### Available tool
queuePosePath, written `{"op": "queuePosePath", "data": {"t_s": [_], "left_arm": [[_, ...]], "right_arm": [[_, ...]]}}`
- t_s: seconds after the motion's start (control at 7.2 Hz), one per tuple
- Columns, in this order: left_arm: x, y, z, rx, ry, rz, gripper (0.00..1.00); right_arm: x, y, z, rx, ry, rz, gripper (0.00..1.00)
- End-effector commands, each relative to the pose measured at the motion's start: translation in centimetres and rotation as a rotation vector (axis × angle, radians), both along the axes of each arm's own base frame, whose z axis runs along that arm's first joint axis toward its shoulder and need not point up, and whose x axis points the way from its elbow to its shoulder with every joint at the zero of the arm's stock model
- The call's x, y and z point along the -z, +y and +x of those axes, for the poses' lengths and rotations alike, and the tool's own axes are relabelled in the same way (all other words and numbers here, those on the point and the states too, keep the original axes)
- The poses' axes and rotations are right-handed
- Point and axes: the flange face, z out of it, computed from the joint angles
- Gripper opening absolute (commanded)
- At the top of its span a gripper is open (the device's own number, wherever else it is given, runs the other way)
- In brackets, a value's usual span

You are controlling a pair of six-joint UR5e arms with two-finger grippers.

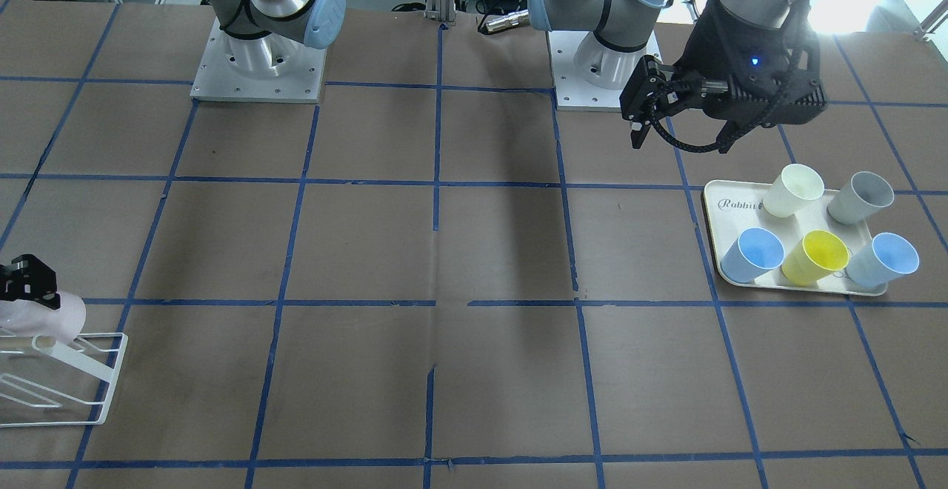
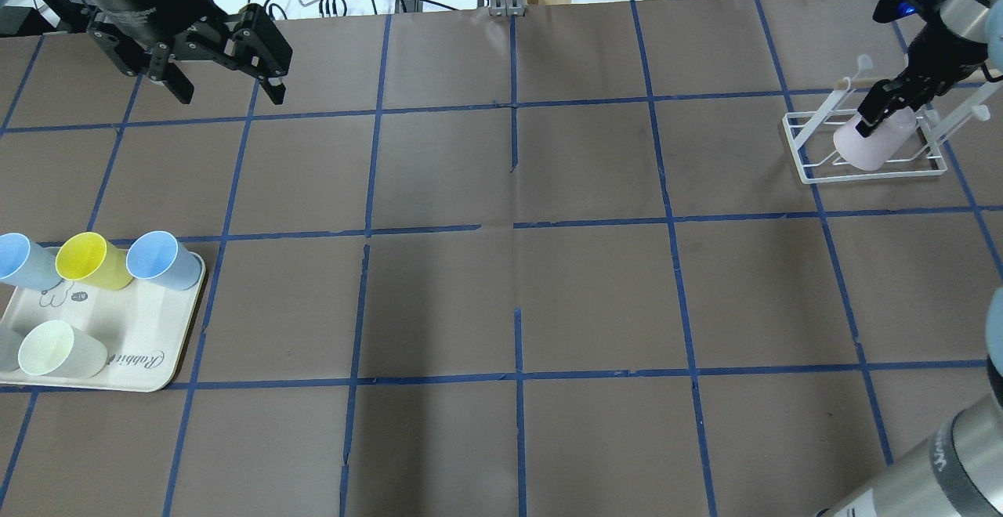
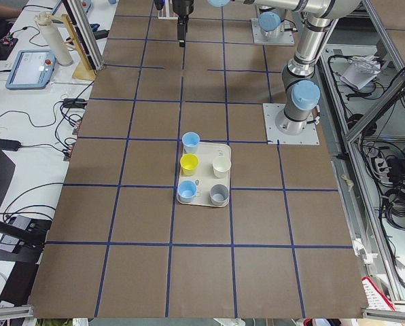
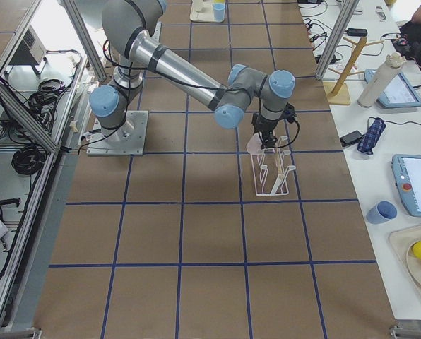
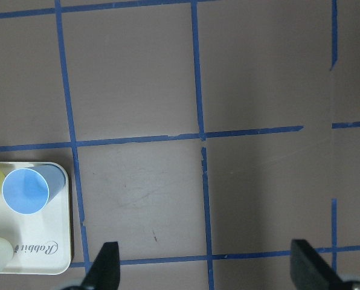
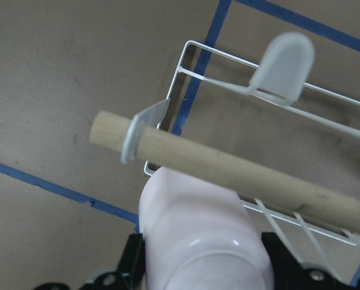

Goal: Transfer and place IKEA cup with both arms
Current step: 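Lower the right gripper around the pink cup's base and close it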

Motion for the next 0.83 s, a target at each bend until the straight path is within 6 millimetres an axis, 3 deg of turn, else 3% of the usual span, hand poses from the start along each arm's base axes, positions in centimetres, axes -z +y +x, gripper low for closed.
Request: {"op": "queuePosePath", "data": {"t_s": [0.0, 0.69], "left_arm": [[-0.1, 0.0, 0.0, 0.001, 0.001, -0.003, 1.0], [-0.1, 0.0, 0.0, -0.001, 0.001, -0.002, 1.0]], "right_arm": [[-1.3, 0.2, 0.1, 0.0, 0.006, -0.017, 0.28], [-7.1, 2.8, 1.2, 0.006, 0.025, -0.024, 0.27]]}}
